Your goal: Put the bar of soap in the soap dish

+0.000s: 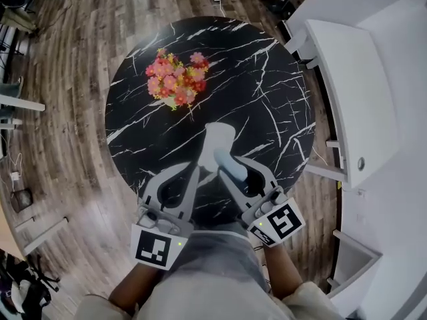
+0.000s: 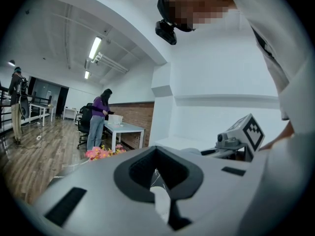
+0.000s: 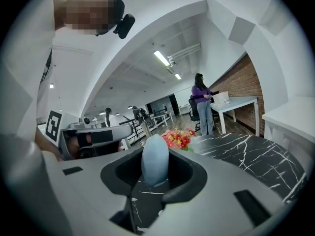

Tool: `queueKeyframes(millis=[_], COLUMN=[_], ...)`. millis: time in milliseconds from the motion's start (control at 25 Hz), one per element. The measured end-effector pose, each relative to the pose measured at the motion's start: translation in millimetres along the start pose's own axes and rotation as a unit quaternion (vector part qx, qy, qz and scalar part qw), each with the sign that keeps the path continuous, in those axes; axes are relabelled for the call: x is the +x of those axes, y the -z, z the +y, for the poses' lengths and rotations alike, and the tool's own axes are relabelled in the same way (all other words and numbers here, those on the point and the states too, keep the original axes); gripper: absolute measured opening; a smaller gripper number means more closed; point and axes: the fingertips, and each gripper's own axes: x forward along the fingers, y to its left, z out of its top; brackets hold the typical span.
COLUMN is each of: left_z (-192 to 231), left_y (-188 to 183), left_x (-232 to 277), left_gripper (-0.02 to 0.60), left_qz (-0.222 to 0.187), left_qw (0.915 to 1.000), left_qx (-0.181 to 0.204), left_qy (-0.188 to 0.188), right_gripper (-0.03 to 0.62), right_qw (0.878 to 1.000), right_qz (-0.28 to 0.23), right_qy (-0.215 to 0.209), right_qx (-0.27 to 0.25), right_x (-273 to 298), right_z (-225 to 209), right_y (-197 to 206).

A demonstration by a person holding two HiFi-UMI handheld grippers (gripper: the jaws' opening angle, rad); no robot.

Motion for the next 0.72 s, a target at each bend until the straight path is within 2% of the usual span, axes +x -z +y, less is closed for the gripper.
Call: queueKeyframes(millis=[720], left_z=[5], left_y=[18], left_x=[3], left_gripper=[0.002], left_qz=[0.021], left_qw=[0.9994], left_qx=[-0.021], left_qy=[-0.015], right_gripper=[0.124], right_qw=[0.999], right_qz=[0.033], right_qy=[-0.011], right_qx=[0.005], right_x=[11], right_z=[-18], right_y=[32])
